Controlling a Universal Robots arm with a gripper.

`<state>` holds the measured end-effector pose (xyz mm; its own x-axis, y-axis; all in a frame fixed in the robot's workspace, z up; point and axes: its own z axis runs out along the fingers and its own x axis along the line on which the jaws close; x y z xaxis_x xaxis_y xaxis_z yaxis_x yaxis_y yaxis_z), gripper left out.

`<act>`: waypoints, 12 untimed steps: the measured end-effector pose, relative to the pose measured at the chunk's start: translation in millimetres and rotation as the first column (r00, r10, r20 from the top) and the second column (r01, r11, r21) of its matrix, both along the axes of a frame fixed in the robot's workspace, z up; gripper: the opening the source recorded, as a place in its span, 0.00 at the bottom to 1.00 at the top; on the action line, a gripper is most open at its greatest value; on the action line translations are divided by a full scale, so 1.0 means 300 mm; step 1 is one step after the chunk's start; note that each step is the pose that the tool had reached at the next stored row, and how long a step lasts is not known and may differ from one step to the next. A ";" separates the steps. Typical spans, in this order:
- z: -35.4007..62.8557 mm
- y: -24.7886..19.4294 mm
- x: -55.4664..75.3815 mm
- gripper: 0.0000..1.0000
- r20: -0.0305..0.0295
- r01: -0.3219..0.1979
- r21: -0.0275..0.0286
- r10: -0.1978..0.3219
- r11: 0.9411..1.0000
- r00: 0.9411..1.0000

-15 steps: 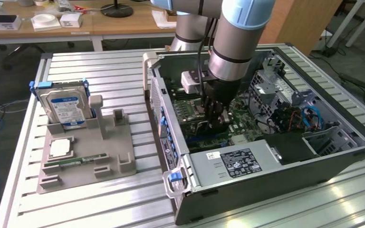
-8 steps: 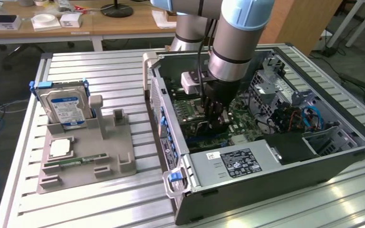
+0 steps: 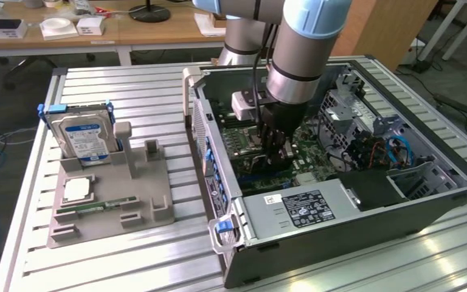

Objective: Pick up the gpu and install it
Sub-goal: 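Insert the gpu into the slot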

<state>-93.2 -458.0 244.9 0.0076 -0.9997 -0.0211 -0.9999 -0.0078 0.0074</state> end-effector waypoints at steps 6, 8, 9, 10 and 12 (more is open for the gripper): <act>0.011 0.000 0.000 0.26 0.000 0.000 0.000 0.000 1.000 1.000; 0.013 0.000 0.001 0.26 -0.001 0.000 0.000 0.000 1.000 1.000; 0.013 0.000 0.002 0.26 -0.002 0.000 0.001 0.000 1.000 1.000; 0.013 0.000 0.003 0.26 -0.003 0.000 0.001 0.000 1.000 1.000; 0.013 0.000 0.005 0.26 -0.004 0.000 0.001 0.000 1.000 1.000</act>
